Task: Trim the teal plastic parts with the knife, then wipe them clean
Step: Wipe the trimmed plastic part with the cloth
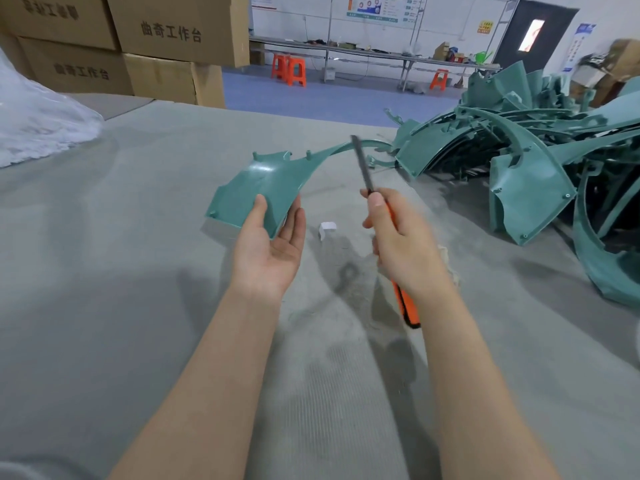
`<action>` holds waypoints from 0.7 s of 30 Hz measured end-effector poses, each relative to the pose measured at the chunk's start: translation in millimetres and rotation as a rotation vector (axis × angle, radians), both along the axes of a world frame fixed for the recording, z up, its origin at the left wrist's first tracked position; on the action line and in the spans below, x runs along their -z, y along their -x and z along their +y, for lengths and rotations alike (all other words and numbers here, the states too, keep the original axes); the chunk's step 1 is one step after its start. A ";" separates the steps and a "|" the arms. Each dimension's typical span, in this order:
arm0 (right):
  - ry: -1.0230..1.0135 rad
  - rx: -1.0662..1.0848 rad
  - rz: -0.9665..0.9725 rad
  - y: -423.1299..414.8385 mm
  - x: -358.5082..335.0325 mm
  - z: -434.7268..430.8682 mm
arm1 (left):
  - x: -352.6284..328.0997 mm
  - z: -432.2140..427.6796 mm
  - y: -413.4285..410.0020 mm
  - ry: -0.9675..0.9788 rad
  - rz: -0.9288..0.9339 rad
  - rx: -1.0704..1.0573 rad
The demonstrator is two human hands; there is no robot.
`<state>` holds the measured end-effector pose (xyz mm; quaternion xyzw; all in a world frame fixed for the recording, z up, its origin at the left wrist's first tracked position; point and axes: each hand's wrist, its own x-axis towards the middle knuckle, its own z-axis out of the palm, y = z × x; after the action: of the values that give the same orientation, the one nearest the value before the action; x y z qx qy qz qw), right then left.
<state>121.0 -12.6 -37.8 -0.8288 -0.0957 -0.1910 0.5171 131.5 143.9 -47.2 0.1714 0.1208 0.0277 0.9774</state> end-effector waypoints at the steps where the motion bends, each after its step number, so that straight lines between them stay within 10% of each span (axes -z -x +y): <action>1: 0.065 0.002 -0.062 0.5 1.3 3.7 | -0.5 -0.8 0.1 -0.003 0.001 0.011; 21: 0.407 0.140 -0.123 -3.5 18.6 12.8 | -5.9 -8.6 5.6 -0.123 0.032 0.105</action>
<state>124.5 0.2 -56.4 -0.9074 -0.1060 -0.2533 0.3180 125.9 135.3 -41.3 0.2378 0.1251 -0.0191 0.9630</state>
